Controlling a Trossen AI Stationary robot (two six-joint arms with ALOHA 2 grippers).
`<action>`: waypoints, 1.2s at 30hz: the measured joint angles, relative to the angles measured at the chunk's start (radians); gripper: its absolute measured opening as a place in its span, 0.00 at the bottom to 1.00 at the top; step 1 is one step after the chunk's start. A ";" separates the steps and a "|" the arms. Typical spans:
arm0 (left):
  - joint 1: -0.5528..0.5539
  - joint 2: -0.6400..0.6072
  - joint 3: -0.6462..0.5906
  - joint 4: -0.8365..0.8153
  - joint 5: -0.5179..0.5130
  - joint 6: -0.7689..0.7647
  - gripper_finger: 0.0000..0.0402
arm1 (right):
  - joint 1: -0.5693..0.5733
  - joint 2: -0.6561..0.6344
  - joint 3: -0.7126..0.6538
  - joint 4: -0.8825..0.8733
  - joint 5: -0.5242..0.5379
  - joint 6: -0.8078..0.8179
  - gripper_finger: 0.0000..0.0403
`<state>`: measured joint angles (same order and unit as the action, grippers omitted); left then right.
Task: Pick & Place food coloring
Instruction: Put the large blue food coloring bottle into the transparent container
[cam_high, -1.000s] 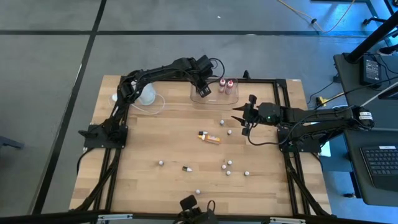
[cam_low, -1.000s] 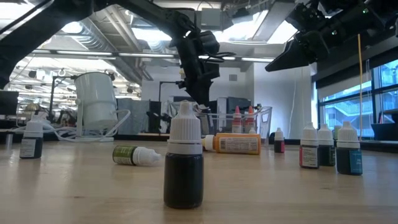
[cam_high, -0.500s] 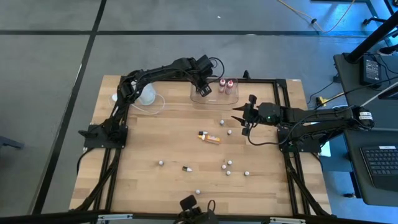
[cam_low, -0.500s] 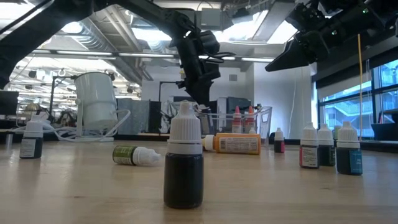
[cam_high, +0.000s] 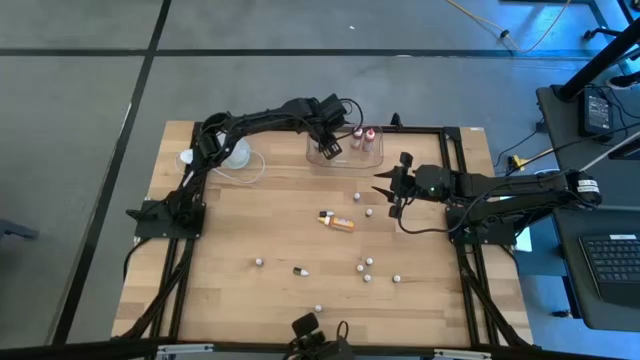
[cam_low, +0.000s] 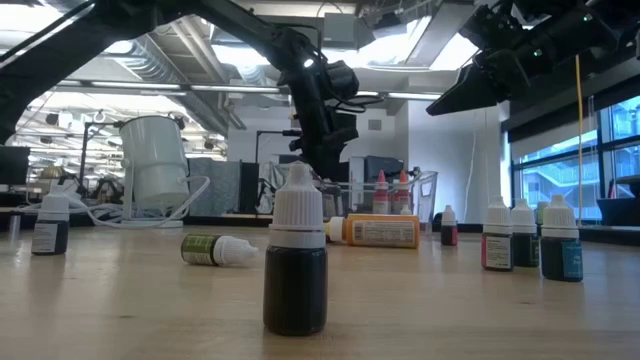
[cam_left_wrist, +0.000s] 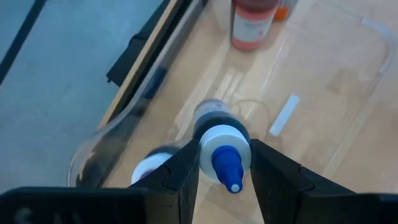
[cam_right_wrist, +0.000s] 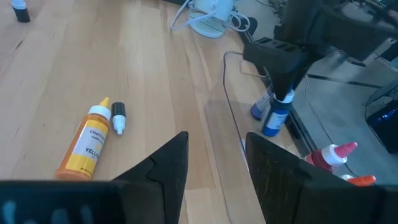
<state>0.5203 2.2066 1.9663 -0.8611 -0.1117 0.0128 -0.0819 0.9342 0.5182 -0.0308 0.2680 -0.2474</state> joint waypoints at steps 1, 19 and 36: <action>0.001 0.000 0.000 -0.002 0.000 0.000 0.31 | 0.000 0.001 0.000 0.000 0.000 0.000 0.40; 0.001 0.000 0.000 0.005 -0.002 0.001 0.31 | 0.000 0.045 0.000 0.003 0.000 -0.048 0.40; 0.001 0.000 0.002 0.009 -0.042 0.007 0.41 | 0.000 0.045 0.000 0.003 0.000 -0.046 0.40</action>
<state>0.5209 2.2066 1.9678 -0.8521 -0.1533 0.0196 -0.0820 0.9791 0.5182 -0.0277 0.2684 -0.2939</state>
